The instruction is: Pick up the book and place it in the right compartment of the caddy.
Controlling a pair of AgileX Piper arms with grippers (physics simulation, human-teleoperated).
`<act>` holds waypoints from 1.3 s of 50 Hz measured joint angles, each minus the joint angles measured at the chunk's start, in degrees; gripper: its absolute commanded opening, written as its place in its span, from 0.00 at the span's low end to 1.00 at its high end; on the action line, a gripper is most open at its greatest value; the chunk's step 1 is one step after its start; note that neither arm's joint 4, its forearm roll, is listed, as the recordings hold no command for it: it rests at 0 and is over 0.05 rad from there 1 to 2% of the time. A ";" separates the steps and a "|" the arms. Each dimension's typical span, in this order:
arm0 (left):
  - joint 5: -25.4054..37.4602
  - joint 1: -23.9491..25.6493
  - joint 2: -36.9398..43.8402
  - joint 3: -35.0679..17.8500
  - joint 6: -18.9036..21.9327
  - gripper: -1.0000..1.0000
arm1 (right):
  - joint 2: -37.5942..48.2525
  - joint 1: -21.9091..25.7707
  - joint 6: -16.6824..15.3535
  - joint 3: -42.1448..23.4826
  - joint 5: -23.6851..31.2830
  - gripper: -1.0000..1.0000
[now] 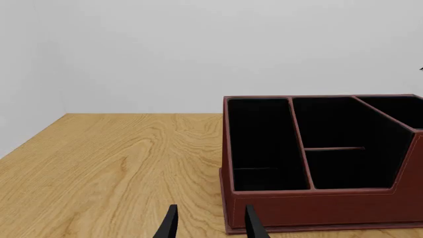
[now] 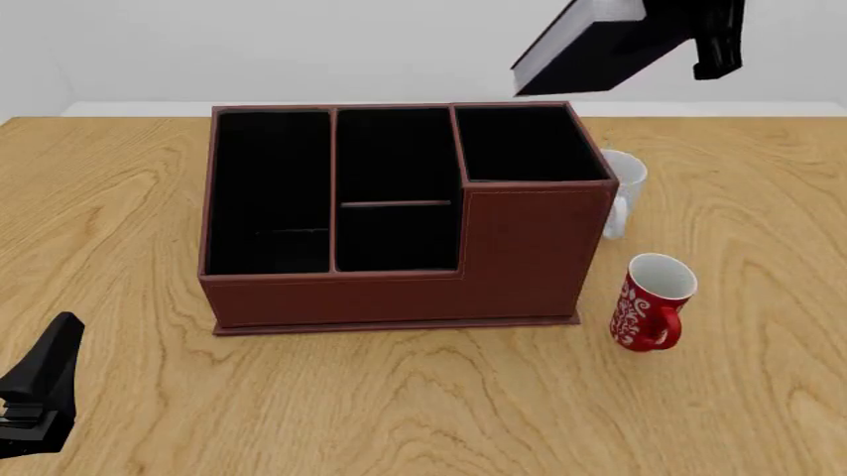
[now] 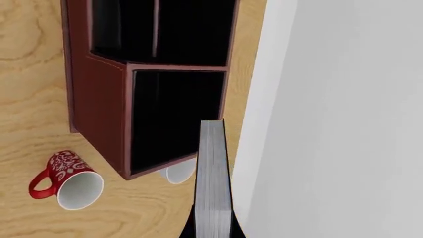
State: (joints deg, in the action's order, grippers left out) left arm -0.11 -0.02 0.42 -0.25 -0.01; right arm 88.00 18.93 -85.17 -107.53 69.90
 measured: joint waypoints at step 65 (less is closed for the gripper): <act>0.00 0.00 0.00 0.00 0.00 1.00 | 10.44 3.71 6.83 0.10 0.00 0.00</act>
State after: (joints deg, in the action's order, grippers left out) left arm -0.11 -0.02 0.43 -0.25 -0.01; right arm 98.45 22.64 -78.34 -107.43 69.90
